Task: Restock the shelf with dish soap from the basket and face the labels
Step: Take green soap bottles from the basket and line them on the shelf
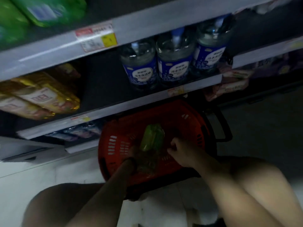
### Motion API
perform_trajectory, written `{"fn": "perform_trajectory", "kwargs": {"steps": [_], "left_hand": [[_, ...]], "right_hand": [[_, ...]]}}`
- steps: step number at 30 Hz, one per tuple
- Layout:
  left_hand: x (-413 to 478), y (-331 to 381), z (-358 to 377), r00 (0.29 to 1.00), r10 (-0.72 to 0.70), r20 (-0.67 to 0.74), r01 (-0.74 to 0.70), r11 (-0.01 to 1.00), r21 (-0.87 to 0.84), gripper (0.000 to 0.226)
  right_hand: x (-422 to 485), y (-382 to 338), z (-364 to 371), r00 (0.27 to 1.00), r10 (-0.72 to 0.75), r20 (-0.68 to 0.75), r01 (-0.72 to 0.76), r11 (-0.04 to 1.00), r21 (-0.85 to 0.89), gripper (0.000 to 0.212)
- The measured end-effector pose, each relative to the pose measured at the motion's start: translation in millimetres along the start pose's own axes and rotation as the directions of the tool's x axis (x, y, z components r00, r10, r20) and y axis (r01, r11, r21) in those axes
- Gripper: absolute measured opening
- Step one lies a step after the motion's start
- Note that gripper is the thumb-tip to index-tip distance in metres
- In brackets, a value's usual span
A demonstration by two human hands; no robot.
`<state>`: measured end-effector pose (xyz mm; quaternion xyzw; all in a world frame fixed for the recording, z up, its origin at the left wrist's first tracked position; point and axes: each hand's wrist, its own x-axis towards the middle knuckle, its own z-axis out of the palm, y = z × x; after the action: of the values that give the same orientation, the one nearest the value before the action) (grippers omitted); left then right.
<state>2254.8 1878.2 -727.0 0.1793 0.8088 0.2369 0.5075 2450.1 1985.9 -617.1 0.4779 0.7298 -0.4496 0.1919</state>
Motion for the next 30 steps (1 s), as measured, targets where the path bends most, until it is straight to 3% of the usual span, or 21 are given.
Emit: {"fn": "perform_trajectory", "kwargs": {"steps": [2,4,8,12,14,16,17,20,25,30], "left_hand": [[-34,13,-12,1.000,0.013,-0.008,-0.014,0.994,-0.112,0.060],[-64,17,-27,1.000,0.009,-0.015,-0.012,0.980,-0.196,0.045],[-127,25,-50,0.994,0.107,-0.019,-0.106,0.921,-0.375,0.067],[-192,42,-74,0.965,0.256,-0.052,-0.245,0.816,-0.524,0.029],[-215,52,-87,0.943,0.325,-0.078,-0.311,0.769,-0.558,0.014],[-236,63,-104,0.911,0.397,-0.114,-0.388,0.729,-0.563,0.019],[-246,68,-113,0.892,0.437,-0.117,-0.423,0.712,-0.561,0.032],[-275,85,-135,0.842,0.530,-0.099,-0.490,0.677,-0.549,0.066],[-308,119,-161,0.719,0.668,-0.191,-0.665,0.582,-0.469,0.069],[-322,177,-182,0.635,0.743,-0.210,-0.757,0.546,-0.359,0.050]], "right_hand": [[-9,2,6,1.000,-0.005,-0.031,0.005,1.000,-0.008,0.044],[-23,0,9,0.998,-0.032,-0.056,0.033,0.999,0.021,0.046],[-54,-11,9,0.991,-0.066,-0.117,0.097,0.955,0.282,0.040],[-85,-41,1,0.985,-0.028,-0.170,0.138,0.720,0.680,0.032],[-105,-61,-5,0.971,-0.078,-0.226,0.225,0.615,0.756,0.038],[-127,-84,-12,0.940,-0.189,-0.284,0.341,0.543,0.768,0.053],[-136,-95,-16,0.918,-0.251,-0.308,0.396,0.514,0.761,0.060],[-169,-133,-35,0.823,-0.432,-0.368,0.546,0.426,0.721,0.052],[-210,-185,-79,0.733,-0.549,-0.402,0.663,0.444,0.603,0.061],[-220,-216,-126,0.721,-0.533,-0.443,0.684,0.444,0.579,0.041]]}}
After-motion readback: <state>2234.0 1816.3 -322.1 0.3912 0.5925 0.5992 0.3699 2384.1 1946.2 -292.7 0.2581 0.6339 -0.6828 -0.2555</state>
